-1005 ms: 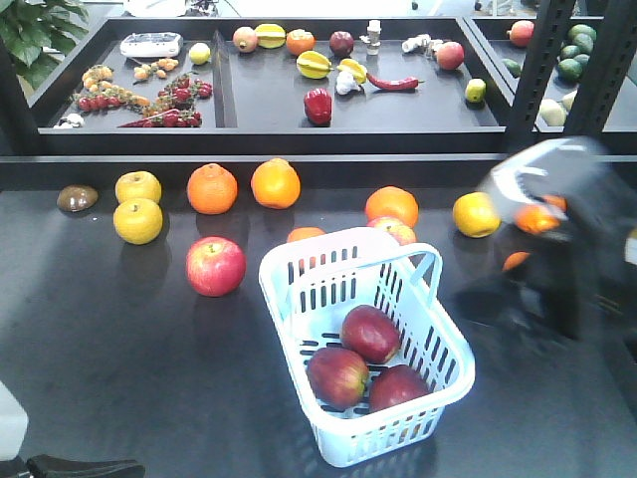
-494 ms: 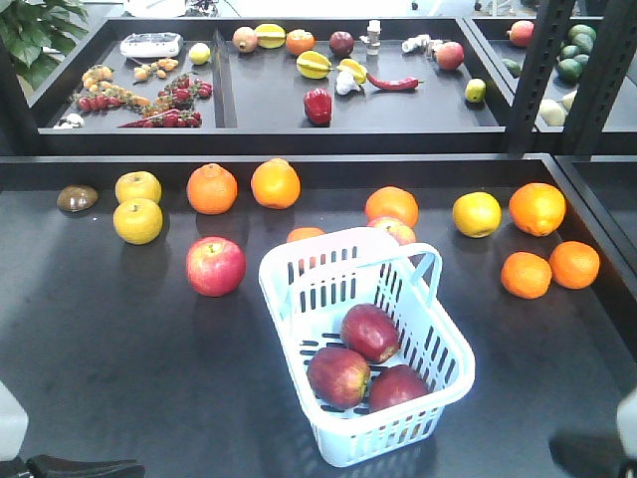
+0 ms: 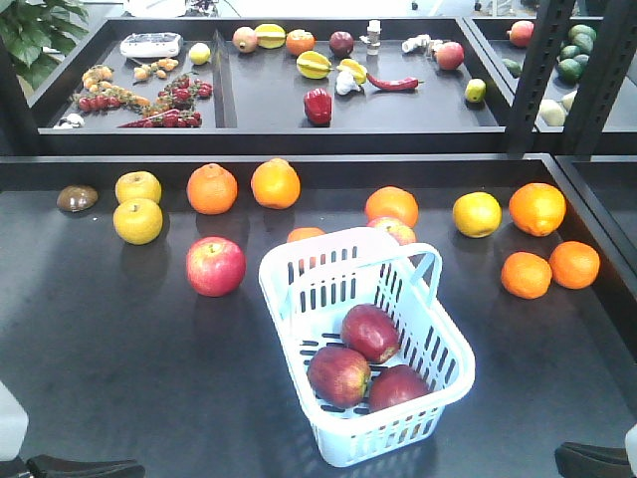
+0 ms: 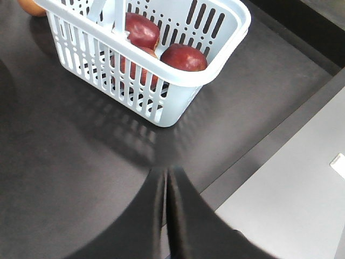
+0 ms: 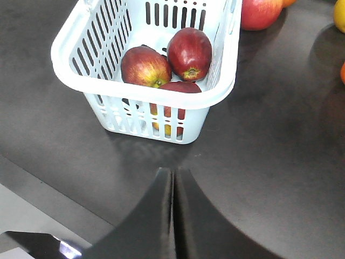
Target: Pick three apples into basket with both arms
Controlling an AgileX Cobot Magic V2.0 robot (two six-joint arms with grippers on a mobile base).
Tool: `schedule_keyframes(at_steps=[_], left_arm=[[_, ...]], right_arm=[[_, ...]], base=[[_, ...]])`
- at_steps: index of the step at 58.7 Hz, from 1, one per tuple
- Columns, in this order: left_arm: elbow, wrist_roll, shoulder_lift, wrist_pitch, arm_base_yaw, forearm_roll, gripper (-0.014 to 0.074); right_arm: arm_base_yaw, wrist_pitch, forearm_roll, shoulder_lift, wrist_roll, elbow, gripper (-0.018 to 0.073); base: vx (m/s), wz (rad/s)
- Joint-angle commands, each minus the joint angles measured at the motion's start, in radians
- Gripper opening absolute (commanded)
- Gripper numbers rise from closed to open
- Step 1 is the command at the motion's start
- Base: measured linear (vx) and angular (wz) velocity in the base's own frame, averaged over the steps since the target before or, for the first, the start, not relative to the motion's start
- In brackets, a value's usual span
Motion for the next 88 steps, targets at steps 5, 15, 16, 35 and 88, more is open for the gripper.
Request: schedule_keyframes(at_steps=[5,15,16,35,88], left_arm=[[-0.024,-0.01,-0.004,-0.057,0.001,-0.013,-0.0006],[-0.024,-0.01,-0.004,-0.057,0.001,-0.013,-0.0006],[-0.024,-0.01,-0.004,-0.057,0.001,-0.013,-0.0006],[-0.02,-0.016,-0.003,-0.127,0.001,0.045,-0.0006],[0.344,-0.263,-0.551,-0.272,0.452,0.33,-0.0006]], right_arm=[[-0.003,-0.063,-0.001,0.004,-0.002,-0.027,-0.0009],[-0.003,-0.063,-0.001,0.004,-0.002,-0.027,-0.0009],[-0.003,-0.063,-0.001,0.004,-0.002,-0.027,-0.0009],[-0.003,-0.063,-0.001,0.004,-0.002,-0.027,-0.0009],[-0.003,-0.064,-0.001,0.004,-0.002,-0.027,-0.0009]], base=[[0.0,0.0],[0.0,0.0],[0.0,0.0],[0.0,0.0],[0.0,0.0]])
